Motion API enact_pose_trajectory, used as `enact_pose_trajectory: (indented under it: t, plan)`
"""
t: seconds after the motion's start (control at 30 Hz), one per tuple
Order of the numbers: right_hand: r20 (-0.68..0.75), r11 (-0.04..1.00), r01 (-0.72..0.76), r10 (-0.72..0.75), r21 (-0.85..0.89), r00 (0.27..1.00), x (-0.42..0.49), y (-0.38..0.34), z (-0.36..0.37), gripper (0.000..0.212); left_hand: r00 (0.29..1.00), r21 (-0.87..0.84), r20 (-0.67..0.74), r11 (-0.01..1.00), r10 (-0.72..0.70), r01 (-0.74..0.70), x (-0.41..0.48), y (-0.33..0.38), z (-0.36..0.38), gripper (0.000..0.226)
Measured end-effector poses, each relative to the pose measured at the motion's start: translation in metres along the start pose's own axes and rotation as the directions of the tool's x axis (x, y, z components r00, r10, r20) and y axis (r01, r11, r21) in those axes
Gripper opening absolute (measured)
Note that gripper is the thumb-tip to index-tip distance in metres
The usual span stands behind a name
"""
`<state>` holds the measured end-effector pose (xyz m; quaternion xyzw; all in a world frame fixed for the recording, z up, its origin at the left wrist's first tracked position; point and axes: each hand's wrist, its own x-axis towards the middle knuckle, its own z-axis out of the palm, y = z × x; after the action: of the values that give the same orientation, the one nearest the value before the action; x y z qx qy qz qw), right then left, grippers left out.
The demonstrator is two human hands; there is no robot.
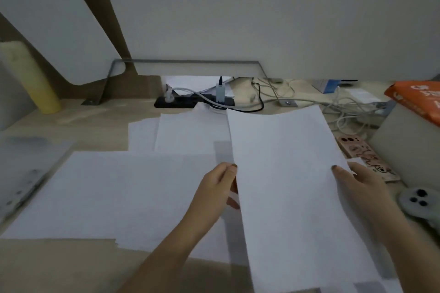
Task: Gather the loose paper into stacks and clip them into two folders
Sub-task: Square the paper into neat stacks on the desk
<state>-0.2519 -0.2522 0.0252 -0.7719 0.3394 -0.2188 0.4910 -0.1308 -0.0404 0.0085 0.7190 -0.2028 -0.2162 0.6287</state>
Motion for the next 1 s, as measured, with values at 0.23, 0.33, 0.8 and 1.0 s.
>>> enact_pose_trajectory:
  t: [0.23,0.33,0.8,1.0]
  plan:
    - [-0.084,0.973,-0.100,0.084,-0.210,0.993,0.005,0.047,-0.061,0.024,0.961,0.108,0.223,0.984,-0.161,0.139,0.006,-0.015,0.066,0.026]
    - [-0.101,0.943,-0.142,0.116,-0.301,0.988,0.009,0.064,-0.079,0.022,0.941,0.171,0.282,0.975,-0.186,0.142,0.007,-0.016,0.086,0.024]
    - [-0.154,0.899,-0.229,0.183,-0.372,0.971,0.009,0.107,-0.080,0.036,0.927,0.383,0.264,0.911,-0.268,0.154,0.015,-0.038,0.108,0.023]
    - [-0.178,0.911,-0.244,0.194,-0.333,0.965,0.004,0.110,-0.079,0.034,0.942,0.419,0.236,0.899,-0.239,0.123,0.013,-0.040,0.109,0.021]
